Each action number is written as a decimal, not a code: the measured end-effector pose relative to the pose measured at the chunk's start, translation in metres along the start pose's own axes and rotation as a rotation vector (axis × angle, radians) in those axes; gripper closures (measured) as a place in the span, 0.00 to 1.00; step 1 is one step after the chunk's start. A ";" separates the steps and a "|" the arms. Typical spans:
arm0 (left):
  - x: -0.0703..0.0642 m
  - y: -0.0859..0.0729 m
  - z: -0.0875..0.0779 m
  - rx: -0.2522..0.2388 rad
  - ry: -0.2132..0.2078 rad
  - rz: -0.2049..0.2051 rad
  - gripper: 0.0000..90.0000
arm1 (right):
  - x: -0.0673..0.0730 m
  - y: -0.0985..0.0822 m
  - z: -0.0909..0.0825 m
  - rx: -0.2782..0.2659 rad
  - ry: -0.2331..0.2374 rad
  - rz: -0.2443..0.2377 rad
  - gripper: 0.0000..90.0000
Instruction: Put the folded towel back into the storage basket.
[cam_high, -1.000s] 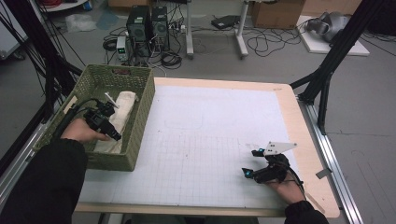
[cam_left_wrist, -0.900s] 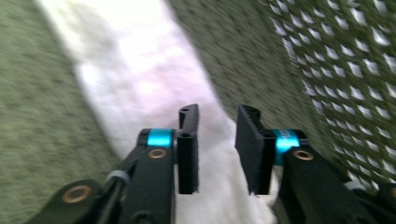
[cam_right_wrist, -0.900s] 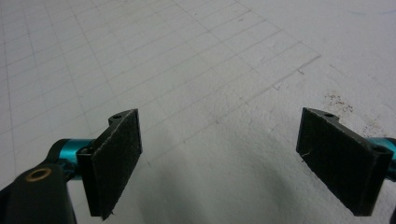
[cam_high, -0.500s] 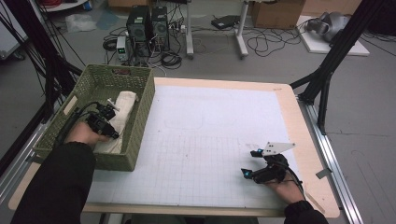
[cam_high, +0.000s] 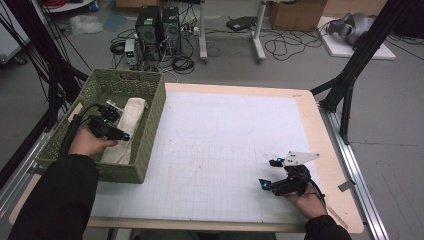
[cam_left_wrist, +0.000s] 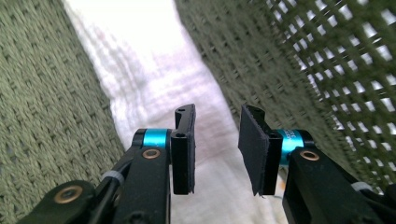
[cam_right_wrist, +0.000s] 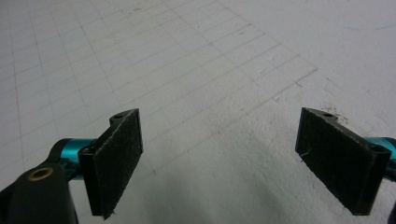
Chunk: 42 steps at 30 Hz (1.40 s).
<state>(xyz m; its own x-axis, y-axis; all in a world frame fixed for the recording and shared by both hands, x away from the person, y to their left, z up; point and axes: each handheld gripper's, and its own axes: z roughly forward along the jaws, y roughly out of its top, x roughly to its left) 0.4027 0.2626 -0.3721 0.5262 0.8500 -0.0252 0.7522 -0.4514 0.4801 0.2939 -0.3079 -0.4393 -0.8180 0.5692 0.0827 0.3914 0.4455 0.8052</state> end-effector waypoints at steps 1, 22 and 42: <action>0.000 0.000 -0.002 -0.009 0.002 -0.007 0.73 | 0.000 0.000 0.000 -0.003 0.000 0.002 0.16; 0.007 -0.002 -0.018 -0.071 -0.026 -0.065 0.64 | 0.001 0.003 -0.001 -0.014 0.000 -0.003 0.15; 0.014 0.000 -0.032 -0.273 -0.181 -0.233 0.54 | 0.001 0.004 -0.001 -0.022 0.004 -0.004 0.15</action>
<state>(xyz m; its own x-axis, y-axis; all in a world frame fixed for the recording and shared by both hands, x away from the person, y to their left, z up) 0.3973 0.2832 -0.3443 0.4339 0.8483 -0.3034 0.7392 -0.1427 0.6582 0.2948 -0.3062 -0.4356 -0.8213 0.5646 0.0819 0.3788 0.4324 0.8183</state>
